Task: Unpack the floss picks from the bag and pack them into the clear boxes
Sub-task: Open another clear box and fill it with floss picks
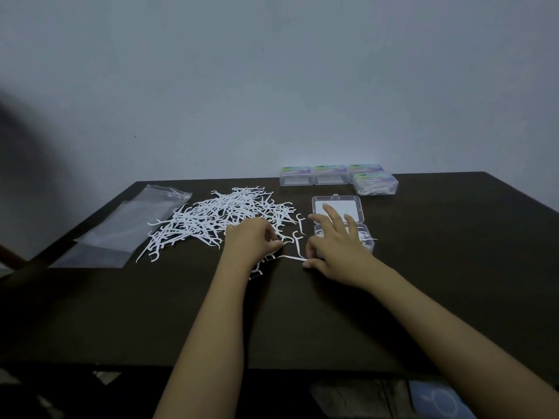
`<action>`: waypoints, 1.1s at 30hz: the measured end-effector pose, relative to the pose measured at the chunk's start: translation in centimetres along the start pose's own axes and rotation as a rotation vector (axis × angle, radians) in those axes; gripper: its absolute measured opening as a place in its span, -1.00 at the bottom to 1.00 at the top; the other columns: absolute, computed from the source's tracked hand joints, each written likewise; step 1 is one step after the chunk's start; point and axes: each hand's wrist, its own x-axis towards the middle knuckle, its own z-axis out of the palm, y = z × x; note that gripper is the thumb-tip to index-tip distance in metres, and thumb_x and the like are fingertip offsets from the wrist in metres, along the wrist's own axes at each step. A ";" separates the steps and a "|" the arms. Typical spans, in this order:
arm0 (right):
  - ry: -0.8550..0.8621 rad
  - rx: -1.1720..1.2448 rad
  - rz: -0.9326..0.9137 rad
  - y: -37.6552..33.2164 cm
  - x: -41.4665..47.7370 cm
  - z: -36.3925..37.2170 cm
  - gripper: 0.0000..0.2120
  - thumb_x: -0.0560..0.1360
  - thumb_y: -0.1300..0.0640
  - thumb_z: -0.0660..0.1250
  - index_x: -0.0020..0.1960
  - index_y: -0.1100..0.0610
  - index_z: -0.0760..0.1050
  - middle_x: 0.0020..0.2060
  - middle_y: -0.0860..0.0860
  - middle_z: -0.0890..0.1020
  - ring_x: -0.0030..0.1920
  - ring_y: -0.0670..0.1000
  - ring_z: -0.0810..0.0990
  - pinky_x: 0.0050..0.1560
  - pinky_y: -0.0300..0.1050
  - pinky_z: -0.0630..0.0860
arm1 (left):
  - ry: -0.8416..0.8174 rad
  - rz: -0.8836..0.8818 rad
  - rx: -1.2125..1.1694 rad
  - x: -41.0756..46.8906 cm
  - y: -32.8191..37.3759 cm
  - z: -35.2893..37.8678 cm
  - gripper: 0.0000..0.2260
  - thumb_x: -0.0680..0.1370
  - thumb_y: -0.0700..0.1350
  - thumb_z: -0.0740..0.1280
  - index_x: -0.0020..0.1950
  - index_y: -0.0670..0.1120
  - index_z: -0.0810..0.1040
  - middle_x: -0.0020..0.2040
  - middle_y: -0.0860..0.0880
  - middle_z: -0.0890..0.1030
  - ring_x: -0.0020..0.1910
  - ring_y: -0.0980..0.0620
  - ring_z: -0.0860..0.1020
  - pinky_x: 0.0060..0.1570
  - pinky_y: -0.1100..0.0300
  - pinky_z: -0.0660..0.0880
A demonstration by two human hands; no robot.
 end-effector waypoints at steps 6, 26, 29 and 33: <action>-0.021 0.064 0.010 0.3 0.0 -0.1 -0.82 0.50 -0.13 0.24 -0.07 -0.02 0.43 0.50 -0.01 -0.02 0.49 0.04 -0.28 0.43 0.16 -0.28 | -0.032 -0.013 -0.001 0.0 0.2 0.0 -0.77 0.42 0.18 0.38 -0.09 0.05 0.60 -0.20 0.13 0.52 -0.03 0.10 0.52 0.22 -0.02 0.26; 0.200 0.573 0.162 7.5 -1.3 -3.0 -0.86 0.37 0.22 0.45 -0.07 0.18 0.66 -0.27 -0.05 0.59 -0.26 -0.10 0.50 -0.24 -0.40 0.40 | -0.128 0.043 0.031 0.7 1.9 0.7 -0.79 0.51 -0.26 0.22 0.08 -0.04 0.49 0.09 0.01 0.56 0.16 0.00 0.47 0.31 -0.01 0.19; 0.219 0.558 0.165 7.6 -1.4 -2.9 -0.85 0.37 0.17 0.45 -0.05 0.12 0.64 -0.28 -0.10 0.52 -0.30 -0.16 0.43 -0.31 -0.41 0.35 | -0.089 0.076 0.064 0.5 2.2 1.0 -0.76 0.51 -0.30 0.18 0.08 -0.04 0.48 0.11 0.00 0.57 0.18 -0.01 0.45 0.27 0.03 0.20; 0.211 0.653 0.230 8.7 -1.9 -3.1 -0.94 0.36 0.17 0.47 -0.19 0.15 0.65 -0.26 0.04 0.65 -0.24 -0.03 0.57 -0.16 -0.17 0.50 | -0.057 0.091 0.070 0.5 2.1 1.0 -0.80 0.55 -0.27 0.15 0.08 -0.05 0.48 0.11 -0.02 0.57 0.17 -0.04 0.46 0.21 0.06 0.22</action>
